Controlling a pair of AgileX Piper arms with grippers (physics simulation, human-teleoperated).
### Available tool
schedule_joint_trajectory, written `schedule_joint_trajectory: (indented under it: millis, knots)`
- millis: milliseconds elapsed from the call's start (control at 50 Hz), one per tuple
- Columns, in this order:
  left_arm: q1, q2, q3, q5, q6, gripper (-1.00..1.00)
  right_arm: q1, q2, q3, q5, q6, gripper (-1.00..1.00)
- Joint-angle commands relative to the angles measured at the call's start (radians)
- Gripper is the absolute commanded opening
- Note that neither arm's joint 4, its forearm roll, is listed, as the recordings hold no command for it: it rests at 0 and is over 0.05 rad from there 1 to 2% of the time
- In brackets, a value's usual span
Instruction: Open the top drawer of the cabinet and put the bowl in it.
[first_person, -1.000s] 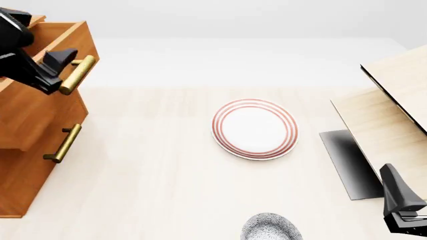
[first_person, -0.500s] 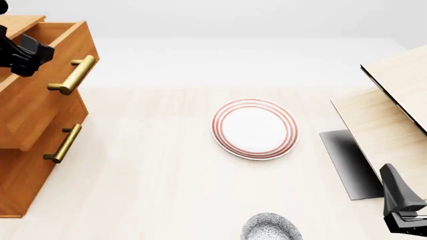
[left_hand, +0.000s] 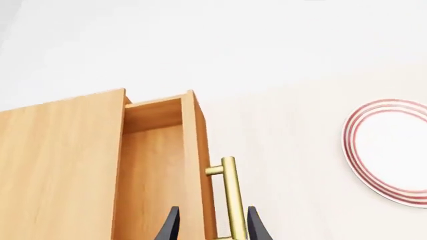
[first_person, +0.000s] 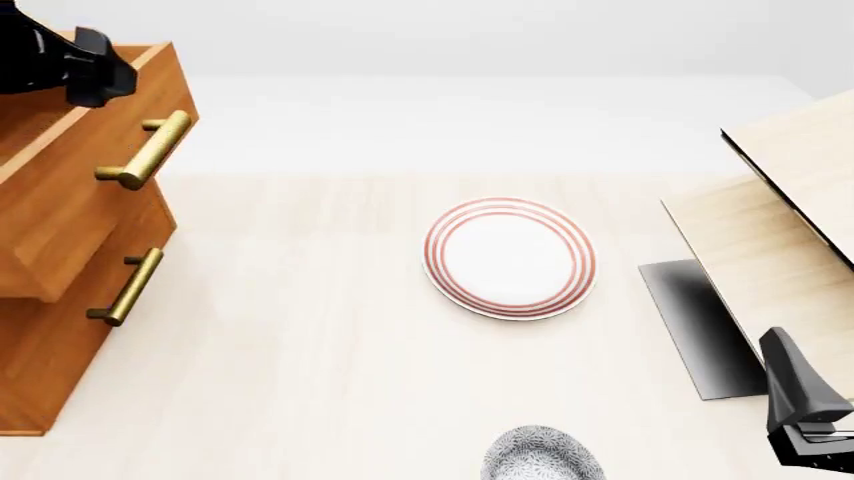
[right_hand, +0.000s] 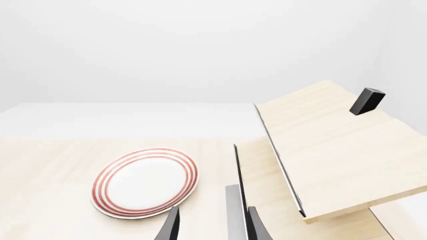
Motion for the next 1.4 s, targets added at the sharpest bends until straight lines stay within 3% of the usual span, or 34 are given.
schedule_joint_trajectory:
  millis: [20, 620, 1020, 1400]
  knots:
    - [-0.013, 0.052, -0.039, 0.015, -0.091, 1.0, 0.0, -0.001, 0.001, 0.0, 0.0, 1.0]
    - [0.049, 0.054, 0.0, -0.006, -0.148, 1.0, 0.0, -0.001, 0.001, 0.0, 0.0, 1.0]
    - [0.026, 0.075, 0.031, -0.046, -0.208, 1.0, 0.0, -0.001, 0.001, 0.0, 0.0, 1.0]
    - [0.039, 0.08, 0.085, -0.08, -0.188, 1.0, 0.0, -0.001, 0.001, 0.0, 0.0, 1.0]
